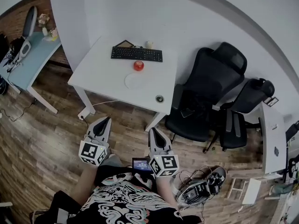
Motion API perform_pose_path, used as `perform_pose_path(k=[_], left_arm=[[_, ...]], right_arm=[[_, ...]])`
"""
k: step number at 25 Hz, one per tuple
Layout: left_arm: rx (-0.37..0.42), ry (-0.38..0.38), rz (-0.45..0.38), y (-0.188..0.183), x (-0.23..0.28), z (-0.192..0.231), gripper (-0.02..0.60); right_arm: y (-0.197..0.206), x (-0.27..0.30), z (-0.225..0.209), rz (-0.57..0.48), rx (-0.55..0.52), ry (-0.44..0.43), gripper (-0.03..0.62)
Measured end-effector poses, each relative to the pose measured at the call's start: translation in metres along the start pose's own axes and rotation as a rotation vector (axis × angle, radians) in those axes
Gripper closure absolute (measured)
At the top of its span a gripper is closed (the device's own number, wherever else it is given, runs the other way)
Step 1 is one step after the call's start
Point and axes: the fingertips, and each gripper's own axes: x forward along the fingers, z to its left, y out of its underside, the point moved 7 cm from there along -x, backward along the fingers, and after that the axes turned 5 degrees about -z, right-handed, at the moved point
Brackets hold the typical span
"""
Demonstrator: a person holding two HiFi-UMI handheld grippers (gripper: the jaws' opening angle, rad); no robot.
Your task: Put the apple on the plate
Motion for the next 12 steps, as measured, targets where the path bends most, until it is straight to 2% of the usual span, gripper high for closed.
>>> perform_pose_path(k=[4,9,12], left_arm=[[0.032,-0.003,-0.002,-0.004,0.0,-0.004,0.569],[-0.004,-0.014,-0.006,-0.002,0.001,0.001,0.569],[-0.017,-0.016,-0.005,0.0,0.008,0.007,0.569]], right_arm=[[-0.003,-0.006,-0.001,-0.013,-0.004,-0.034,0.563],[-0.008,-0.007,-0.013,-0.029,0.049,-0.068,0.565],[-0.007,-0.003,-0.023,-0.001,-0.023,-0.038,0.565]])
